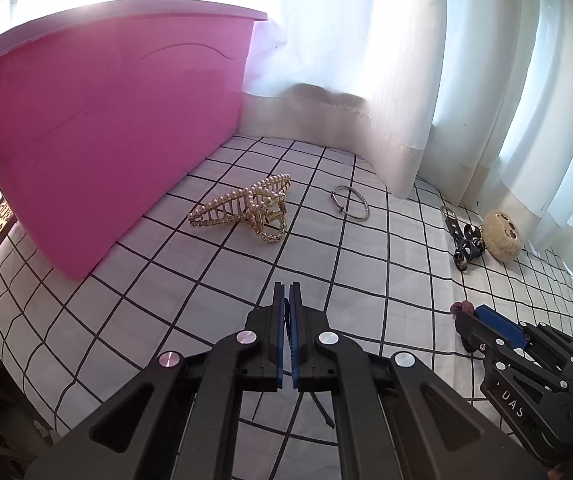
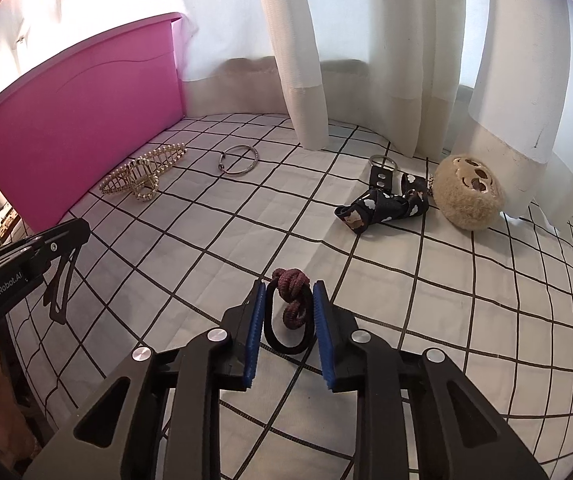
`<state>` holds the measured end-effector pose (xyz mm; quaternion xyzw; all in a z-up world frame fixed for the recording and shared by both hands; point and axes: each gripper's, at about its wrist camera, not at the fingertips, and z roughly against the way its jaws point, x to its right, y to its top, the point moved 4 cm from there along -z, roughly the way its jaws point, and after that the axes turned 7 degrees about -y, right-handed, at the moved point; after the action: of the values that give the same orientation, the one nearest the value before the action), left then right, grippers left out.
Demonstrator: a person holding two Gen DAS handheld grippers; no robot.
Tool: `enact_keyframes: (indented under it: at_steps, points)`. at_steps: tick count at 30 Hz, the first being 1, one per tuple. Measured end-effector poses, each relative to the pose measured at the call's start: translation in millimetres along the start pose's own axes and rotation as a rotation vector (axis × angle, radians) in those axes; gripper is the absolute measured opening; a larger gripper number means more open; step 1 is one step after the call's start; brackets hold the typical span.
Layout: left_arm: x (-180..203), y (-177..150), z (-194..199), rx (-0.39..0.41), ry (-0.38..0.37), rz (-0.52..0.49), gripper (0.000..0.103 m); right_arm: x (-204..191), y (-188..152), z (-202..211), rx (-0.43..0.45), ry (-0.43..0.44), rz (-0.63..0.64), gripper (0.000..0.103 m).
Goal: Organize jewelry
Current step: 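Lift and carry the hair pin and hair tie over the pink tub with both tools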
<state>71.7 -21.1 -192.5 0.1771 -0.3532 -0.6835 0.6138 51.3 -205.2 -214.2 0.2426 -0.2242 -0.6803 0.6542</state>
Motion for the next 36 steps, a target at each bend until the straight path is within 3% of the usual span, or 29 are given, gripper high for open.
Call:
enact_keyframes:
  at_steps: [1,8,23,36]
  points:
    - [-1,1,1,0.001,-0.006,0.005,0.003,1,1,1,0.003,0.005,-0.006,0.015]
    - [-12,13,15,0.028,-0.010,0.049,0.003,8,9,17,0.054,0.026,-0.035,0.015]
    - [-22,32,51,0.073,0.019,0.042,0.003,12,14,38,0.087,0.056,-0.054,0.015]
    - [-3,77,121,0.170,0.086,0.040,0.003,-17,89,107,0.210,0.151,0.048,0.015]
